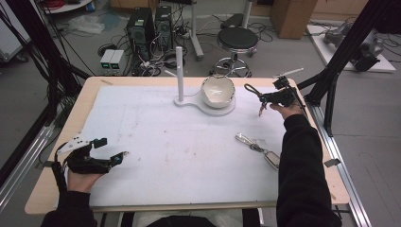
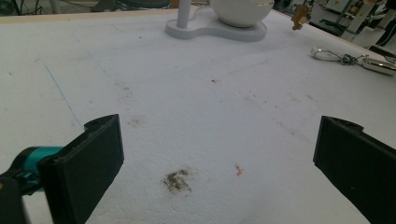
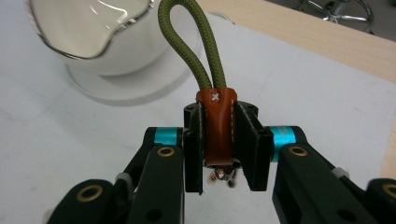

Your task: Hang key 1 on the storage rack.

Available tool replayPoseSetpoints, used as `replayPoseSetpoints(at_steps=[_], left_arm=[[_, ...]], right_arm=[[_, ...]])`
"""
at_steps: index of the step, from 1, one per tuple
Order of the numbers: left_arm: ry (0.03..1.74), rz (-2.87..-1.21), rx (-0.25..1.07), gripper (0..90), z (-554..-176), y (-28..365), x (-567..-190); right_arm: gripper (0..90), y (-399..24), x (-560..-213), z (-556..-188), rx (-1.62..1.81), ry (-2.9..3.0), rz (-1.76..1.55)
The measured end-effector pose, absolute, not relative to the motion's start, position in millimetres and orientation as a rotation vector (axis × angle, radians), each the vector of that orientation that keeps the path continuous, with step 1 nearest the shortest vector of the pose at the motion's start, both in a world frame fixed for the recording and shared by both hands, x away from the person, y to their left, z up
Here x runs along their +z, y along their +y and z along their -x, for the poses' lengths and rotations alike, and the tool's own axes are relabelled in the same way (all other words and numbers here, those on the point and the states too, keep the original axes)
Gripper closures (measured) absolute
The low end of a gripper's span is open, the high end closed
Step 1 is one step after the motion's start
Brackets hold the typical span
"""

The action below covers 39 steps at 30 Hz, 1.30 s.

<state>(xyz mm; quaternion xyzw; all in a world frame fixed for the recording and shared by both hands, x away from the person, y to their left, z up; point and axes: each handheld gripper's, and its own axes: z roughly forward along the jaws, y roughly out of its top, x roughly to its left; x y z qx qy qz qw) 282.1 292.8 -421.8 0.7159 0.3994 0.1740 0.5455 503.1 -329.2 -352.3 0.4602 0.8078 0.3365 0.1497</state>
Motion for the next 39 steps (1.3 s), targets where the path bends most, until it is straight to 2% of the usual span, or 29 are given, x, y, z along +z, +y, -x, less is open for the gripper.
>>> replayPoseSetpoints(at_steps=[28,39], left_arm=[[0.946,-1.674,0.423,2.2,-283.3,294.3,-420.8],[0.939,-1.678,0.425,2.2,-283.1,294.5,-420.6]], right_arm=[[73.6,-280.9,-316.7,-469.1,1.238,2.284,-1.185],[73.3,-241.0,-304.1,-460.4,1.275,2.307,-1.106]])
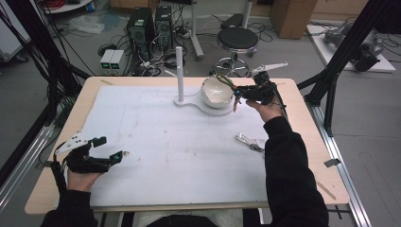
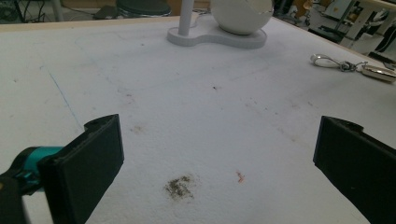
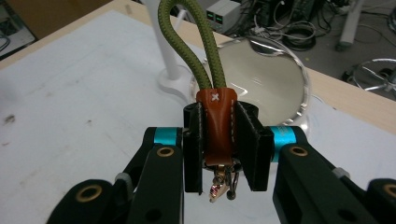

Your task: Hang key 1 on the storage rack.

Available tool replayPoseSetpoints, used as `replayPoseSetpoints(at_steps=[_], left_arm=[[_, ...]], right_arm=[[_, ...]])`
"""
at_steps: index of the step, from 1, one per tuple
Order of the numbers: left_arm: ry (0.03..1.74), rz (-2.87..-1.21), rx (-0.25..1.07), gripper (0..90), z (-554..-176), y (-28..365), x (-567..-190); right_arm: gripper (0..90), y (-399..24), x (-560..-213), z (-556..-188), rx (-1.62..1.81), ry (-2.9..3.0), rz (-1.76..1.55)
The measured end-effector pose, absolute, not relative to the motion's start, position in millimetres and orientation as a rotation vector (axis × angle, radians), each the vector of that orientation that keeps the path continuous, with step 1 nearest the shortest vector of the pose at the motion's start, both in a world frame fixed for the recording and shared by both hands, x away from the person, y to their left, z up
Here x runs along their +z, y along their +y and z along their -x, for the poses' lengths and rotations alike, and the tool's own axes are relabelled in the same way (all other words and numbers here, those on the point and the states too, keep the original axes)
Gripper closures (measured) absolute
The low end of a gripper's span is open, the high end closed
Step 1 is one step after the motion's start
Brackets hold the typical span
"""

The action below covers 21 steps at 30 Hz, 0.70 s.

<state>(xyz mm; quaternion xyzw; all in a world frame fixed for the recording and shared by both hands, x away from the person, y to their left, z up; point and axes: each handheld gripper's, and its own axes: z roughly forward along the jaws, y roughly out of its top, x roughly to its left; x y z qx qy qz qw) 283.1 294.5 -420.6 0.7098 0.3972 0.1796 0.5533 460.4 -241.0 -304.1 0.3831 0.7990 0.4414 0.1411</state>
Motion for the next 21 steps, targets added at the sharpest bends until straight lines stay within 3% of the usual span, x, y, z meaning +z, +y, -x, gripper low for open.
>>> replayPoseSetpoints(at_steps=[21], left_arm=[[0.932,-1.682,0.419,2.2,-282.7,295.1,-420.6]], right_arm=[[73.2,-171.1,-294.4,-454.6,1.29,2.365,-1.007]])
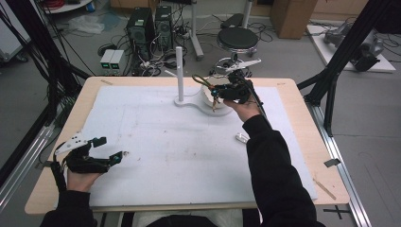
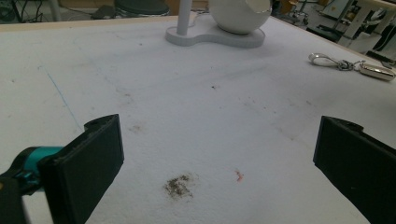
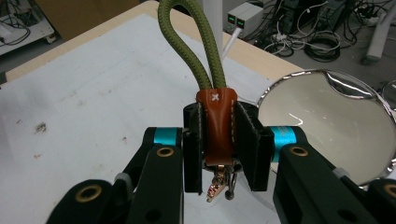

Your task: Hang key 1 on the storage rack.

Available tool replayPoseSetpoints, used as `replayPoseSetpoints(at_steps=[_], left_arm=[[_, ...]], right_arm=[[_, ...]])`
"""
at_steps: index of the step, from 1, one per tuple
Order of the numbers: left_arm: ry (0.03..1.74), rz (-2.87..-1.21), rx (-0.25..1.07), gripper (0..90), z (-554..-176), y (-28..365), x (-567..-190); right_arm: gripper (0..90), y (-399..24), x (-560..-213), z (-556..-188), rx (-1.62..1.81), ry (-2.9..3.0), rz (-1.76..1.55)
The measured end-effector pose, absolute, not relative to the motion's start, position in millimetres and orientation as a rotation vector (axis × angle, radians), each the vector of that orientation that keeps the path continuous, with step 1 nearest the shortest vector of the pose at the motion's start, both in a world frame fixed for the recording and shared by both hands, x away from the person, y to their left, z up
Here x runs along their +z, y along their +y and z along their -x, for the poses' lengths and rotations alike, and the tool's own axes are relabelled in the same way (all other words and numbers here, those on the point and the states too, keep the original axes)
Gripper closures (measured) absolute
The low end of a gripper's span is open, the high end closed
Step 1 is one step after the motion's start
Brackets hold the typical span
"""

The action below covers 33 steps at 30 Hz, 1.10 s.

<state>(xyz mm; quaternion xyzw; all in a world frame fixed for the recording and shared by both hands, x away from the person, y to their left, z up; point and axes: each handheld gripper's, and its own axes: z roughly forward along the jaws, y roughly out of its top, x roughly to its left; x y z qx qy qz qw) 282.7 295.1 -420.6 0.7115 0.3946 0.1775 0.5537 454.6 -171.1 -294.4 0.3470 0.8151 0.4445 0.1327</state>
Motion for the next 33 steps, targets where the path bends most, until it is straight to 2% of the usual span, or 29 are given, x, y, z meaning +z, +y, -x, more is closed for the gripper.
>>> replayPoseSetpoints(at_steps=[15,33], left_arm=[[0.932,-1.673,0.419,2.2,-283.5,295.7,-420.6],[0.926,-1.673,0.417,2.2,-283.5,296.2,-420.9]], right_arm=[[73.2,-139.3,-287.9,-454.0,1.309,2.327,-0.982],[73.2,-109.2,-284.8,-474.7,1.279,2.28,-1.031]])
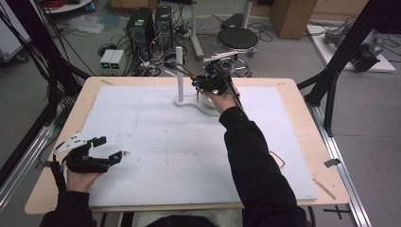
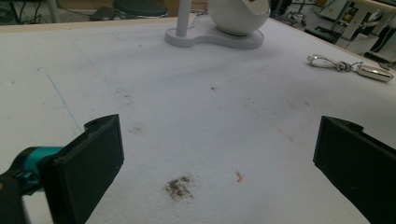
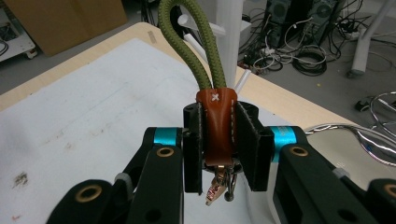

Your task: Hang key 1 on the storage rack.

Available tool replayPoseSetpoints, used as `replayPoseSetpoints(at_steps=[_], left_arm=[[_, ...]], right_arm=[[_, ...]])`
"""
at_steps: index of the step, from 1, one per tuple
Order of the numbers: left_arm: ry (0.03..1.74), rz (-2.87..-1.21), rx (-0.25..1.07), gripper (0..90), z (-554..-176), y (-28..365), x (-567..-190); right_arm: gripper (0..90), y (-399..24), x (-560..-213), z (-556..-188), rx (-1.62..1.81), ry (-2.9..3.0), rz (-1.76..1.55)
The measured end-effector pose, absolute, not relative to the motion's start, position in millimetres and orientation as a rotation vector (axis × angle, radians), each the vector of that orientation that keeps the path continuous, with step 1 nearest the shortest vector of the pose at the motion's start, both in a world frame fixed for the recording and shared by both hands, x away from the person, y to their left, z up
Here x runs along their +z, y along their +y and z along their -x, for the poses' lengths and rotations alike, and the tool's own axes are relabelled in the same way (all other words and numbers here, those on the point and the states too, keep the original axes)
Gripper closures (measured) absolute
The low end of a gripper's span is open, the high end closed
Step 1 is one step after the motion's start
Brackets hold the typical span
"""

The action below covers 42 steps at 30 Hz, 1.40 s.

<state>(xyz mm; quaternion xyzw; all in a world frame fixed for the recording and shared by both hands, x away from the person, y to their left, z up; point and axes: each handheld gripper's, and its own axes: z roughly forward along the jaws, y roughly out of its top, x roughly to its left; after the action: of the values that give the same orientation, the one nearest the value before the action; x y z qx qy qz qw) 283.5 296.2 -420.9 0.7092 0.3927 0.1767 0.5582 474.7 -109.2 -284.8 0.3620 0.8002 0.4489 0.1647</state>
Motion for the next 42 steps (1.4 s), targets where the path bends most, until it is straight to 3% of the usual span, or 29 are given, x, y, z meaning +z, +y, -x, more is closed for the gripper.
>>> replayPoseSetpoints(at_steps=[25,31,42], left_arm=[[0.922,-1.671,0.417,2.2,-284.6,297.0,-421.1],[0.916,-1.682,0.408,2.1,-285.3,296.8,-421.5],[0.919,-1.668,0.401,2.2,-286.0,296.3,-421.9]], right_arm=[[71.3,-91.9,-311.0,-495.2,1.174,2.261,-1.081],[67.5,-85.5,-319.6,-499.7,1.133,2.255,-1.08],[28.2,-97.9,-327.2,-501.5,1.124,2.31,-1.114]])
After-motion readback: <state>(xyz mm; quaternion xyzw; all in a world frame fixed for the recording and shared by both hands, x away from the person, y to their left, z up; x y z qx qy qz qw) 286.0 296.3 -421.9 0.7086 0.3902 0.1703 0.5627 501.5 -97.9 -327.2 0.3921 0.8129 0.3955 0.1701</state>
